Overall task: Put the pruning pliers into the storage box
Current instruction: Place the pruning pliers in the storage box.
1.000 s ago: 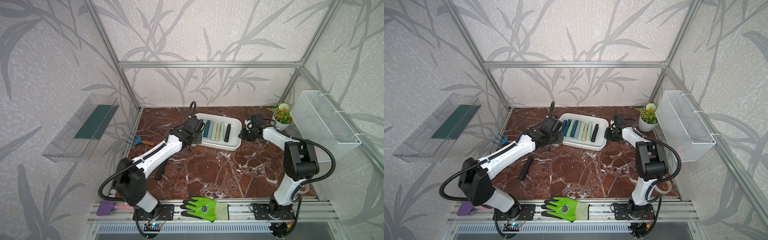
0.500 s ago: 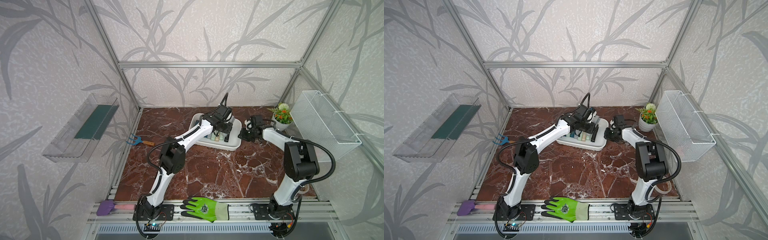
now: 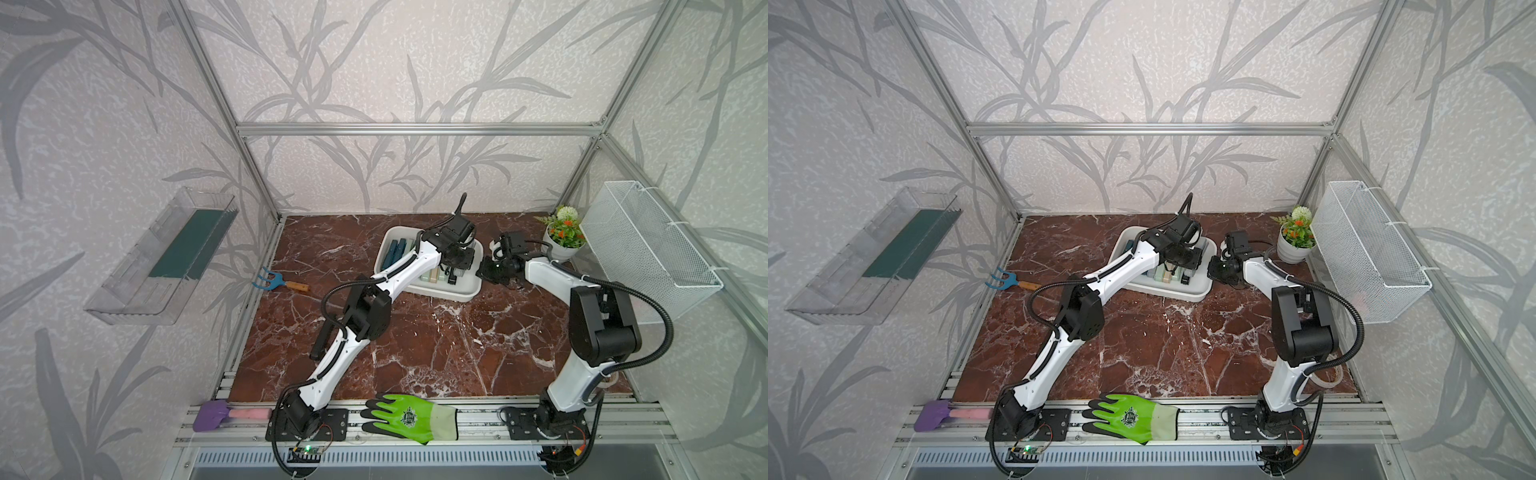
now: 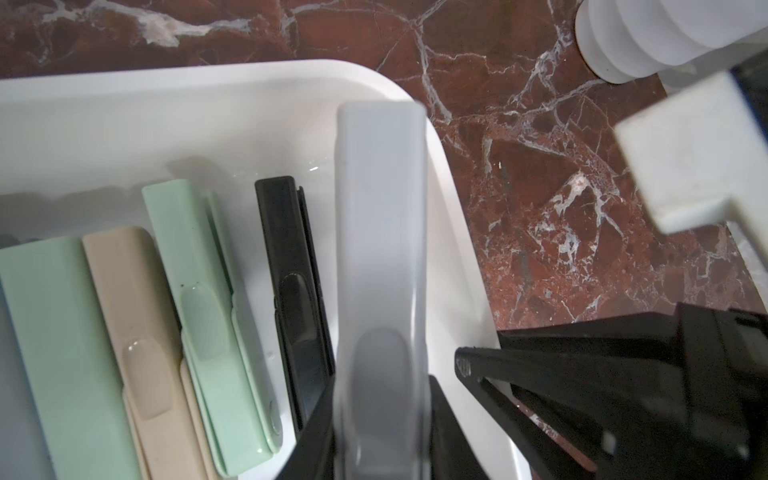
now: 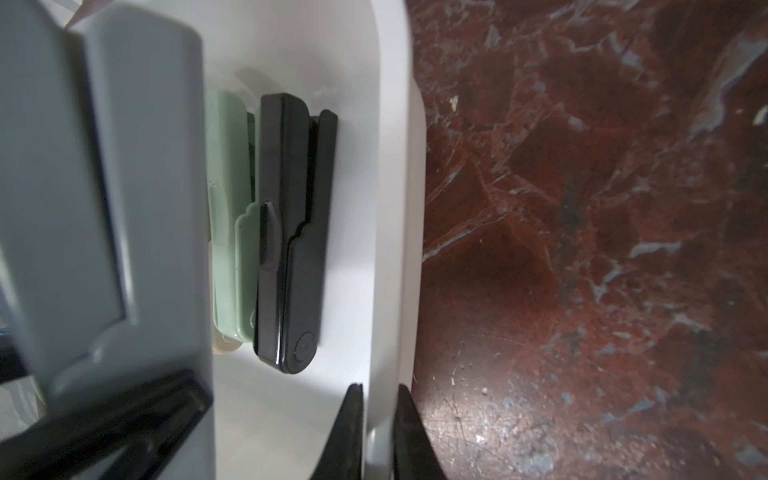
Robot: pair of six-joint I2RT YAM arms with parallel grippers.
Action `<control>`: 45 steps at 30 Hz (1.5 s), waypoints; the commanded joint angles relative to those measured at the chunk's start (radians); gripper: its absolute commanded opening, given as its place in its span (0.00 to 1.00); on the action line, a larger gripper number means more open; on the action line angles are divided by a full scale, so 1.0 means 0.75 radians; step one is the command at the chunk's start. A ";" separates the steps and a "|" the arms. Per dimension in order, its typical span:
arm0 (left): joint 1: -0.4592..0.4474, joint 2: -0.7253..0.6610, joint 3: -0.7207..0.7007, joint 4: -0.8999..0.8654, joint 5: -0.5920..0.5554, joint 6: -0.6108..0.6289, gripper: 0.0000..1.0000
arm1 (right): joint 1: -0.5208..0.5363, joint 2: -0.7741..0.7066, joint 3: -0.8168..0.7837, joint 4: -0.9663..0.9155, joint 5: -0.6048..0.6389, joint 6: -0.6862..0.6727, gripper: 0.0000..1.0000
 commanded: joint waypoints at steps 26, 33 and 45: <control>-0.033 0.174 0.082 0.027 -0.175 -0.186 0.00 | 0.016 -0.089 -0.044 0.074 -0.013 0.054 0.12; -0.019 0.187 0.083 0.004 -0.284 -0.201 0.00 | 0.016 -0.088 -0.034 0.064 -0.005 0.046 0.12; -0.021 0.233 0.117 0.012 -0.303 -0.205 0.03 | 0.016 -0.088 -0.048 0.068 -0.004 0.046 0.12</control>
